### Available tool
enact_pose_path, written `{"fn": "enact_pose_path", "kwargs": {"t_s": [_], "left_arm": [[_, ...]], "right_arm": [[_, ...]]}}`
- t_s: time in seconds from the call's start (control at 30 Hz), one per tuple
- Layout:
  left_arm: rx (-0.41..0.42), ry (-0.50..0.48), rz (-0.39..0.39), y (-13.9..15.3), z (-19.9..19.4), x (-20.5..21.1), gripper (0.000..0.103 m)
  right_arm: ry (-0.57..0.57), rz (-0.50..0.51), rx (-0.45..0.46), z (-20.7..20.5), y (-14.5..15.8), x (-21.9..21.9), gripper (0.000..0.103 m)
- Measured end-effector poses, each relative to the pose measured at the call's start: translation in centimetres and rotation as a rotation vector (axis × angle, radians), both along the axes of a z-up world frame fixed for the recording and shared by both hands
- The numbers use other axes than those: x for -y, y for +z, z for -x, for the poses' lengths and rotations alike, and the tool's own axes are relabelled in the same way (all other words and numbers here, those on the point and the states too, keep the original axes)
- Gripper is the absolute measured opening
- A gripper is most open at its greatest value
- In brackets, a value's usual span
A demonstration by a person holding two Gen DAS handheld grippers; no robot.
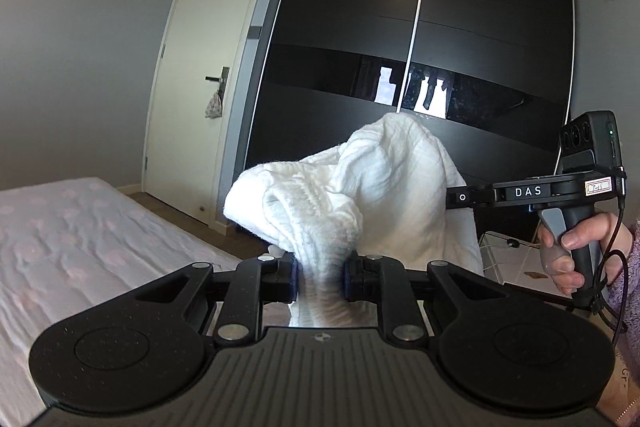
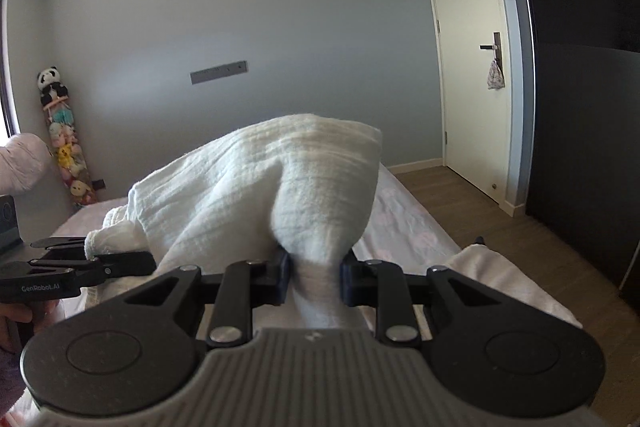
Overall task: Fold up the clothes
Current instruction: 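Lift the folded gauze garment with both grippers and carry it toward the clothes stack, then lower the gauze garment onto the clothes stack and open both grippers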
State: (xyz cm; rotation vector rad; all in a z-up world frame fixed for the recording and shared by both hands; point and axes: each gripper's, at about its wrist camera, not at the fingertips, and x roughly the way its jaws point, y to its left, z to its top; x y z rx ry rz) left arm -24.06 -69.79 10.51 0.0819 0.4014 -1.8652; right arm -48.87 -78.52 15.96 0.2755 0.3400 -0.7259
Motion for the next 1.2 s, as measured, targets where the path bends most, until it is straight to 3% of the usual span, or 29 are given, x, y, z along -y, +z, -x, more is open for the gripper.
{"fn": "enact_pose_path", "kwargs": {"t_s": [0.13,0.37,0.53,0.7,0.8,0.93,1.03,1.1,1.2], "left_arm": [[-0.067,0.018,-0.053,-2.7,-2.5,3.2,0.017],[-0.123,0.109,-0.155,-7.0,-9.3,7.7,0.017],[-0.214,0.163,-0.244,-10.1,-13.5,10.4,0.016],[-0.296,0.2,-0.35,-13.3,-15.3,10.9,0.017],[-0.333,0.206,-0.381,-14.2,-16.1,11.2,0.018],[-0.339,0.211,-0.404,-13.9,-15.9,11.1,0.019],[-0.284,0.224,-0.415,-13.0,-15.1,10.3,0.028],[-0.26,0.24,-0.412,-12.3,-14.7,9.6,0.047],[-0.228,0.25,-0.405,-11.4,-14.0,8.2,0.051]], "right_arm": [[0.01,-0.029,-0.101,-2.0,-1.3,4.2,0.027],[0.066,-0.043,-0.235,-10.3,-4.6,11.4,0.027],[0.085,-0.096,-0.269,-14.8,-8.5,15.2,0.028],[0.062,-0.153,-0.298,-17.1,-11.2,17.6,0.039],[0.01,-0.143,-0.271,-16.3,-10.9,17.5,0.048],[-0.029,-0.164,-0.187,-12.7,-9.2,16.0,0.05],[-0.049,-0.164,-0.179,-9.5,-8.8,14.3,0.05],[-0.054,-0.147,-0.191,-7.6,-9.0,12.6,0.05],[-0.053,-0.092,-0.251,-5.4,-9.5,10.1,0.05]]}}
